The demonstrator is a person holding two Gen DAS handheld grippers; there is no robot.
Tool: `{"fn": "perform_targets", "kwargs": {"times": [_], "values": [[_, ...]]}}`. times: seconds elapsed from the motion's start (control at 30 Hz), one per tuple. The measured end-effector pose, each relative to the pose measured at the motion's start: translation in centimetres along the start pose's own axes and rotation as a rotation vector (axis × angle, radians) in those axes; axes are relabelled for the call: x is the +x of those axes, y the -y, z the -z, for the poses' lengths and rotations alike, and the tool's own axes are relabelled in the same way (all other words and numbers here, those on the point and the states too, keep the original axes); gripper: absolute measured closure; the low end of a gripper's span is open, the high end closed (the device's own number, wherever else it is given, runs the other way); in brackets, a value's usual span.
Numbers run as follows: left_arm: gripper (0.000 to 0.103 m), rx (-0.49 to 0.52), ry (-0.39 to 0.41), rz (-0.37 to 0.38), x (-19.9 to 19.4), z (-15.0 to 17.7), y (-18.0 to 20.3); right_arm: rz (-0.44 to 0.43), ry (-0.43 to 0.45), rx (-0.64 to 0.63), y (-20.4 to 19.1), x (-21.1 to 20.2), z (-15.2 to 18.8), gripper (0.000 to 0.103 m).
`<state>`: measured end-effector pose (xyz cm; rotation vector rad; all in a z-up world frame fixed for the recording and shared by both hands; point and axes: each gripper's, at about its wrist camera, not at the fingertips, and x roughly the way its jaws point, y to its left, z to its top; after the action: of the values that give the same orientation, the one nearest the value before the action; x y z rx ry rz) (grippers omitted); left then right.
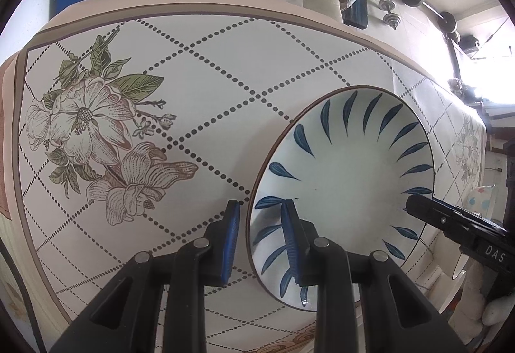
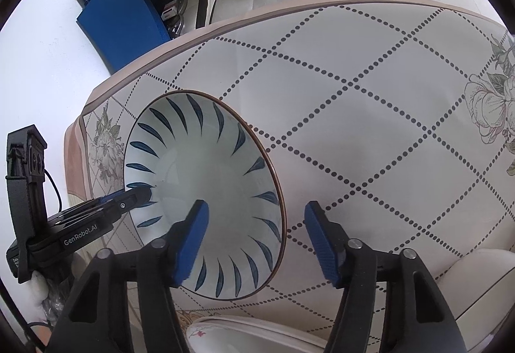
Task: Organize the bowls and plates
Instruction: 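Lift the blue-striped plate with both tools and carry it over the plate stack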
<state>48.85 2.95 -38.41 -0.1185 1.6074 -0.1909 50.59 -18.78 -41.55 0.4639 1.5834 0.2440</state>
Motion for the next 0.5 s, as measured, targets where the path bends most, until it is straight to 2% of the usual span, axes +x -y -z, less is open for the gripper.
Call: {"fn": "perform_targets", "kwargs": {"times": [0.07, 0.2, 0.37, 0.5], "values": [[0.082, 0.007, 0.015, -0.008, 0.0, 0.2, 0.3, -0.033, -0.003, 0.027, 0.6, 0.1, 0.2, 0.066], [0.083, -0.003, 0.035, -0.026, -0.2, 0.5, 0.3, 0.000, 0.008, 0.031, 1.3, 0.2, 0.4, 0.090], [0.085, 0.003, 0.059, -0.052, -0.4, 1.2, 0.4, -0.007, 0.044, 0.008, 1.8, -0.1, 1.0, 0.092], [0.085, -0.004, 0.070, -0.045, -0.7, 1.9, 0.6, -0.002, 0.047, -0.011, 1.6, -0.2, 1.5, 0.092]]}}
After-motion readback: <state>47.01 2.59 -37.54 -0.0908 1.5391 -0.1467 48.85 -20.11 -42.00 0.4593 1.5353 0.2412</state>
